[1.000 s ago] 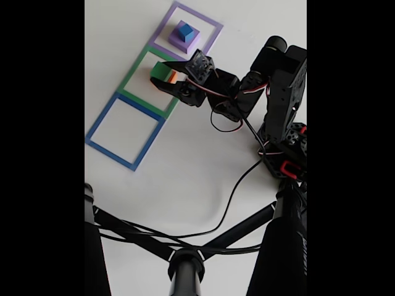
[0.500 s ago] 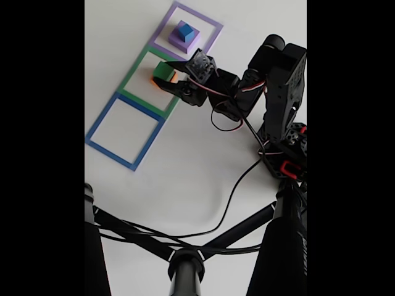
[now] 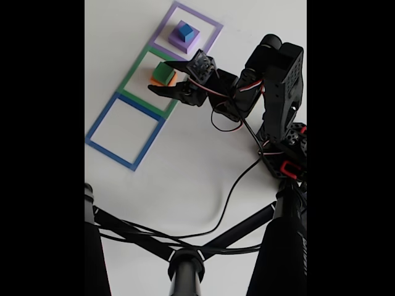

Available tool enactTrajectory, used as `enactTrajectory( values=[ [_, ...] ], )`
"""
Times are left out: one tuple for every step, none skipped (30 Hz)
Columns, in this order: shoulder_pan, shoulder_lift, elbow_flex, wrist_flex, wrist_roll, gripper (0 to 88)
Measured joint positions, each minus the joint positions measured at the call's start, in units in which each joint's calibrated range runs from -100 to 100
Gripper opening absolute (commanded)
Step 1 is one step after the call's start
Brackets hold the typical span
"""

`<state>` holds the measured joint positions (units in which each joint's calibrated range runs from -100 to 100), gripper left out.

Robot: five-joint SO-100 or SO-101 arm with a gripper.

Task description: Tower of hanoi

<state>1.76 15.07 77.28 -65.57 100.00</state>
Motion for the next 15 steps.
enactTrajectory(
  values=[
    [0.0,-0.1,0.1,0.0,0.0,29.4],
    [0.0,-0.4,0.3,0.0,0.0,30.1],
    [0.0,-1.3,0.7,0.0,0.0,30.6],
    [0.0,-2.8,1.3,0.0,0.0,30.9],
    [0.0,-4.7,2.1,0.4,0.0,30.9],
    [0.0,-7.2,3.1,1.4,0.0,30.6],
    [0.0,-10.0,3.8,3.2,0.0,30.4],
    [0.0,-12.8,4.4,5.4,0.0,30.2],
    [0.0,-16.2,4.8,8.3,0.0,29.8],
    [0.0,-19.8,4.9,11.8,0.0,29.0],
    [0.0,-23.6,4.9,15.5,0.0,27.3],
    [0.2,-27.6,4.9,19.7,0.0,25.1],
    [0.6,-31.7,4.9,24.0,0.0,22.6],
    [1.0,-36.2,4.7,29.3,0.0,19.6],
    [1.2,-41.4,3.7,36.0,0.0,16.0]
  ],
)
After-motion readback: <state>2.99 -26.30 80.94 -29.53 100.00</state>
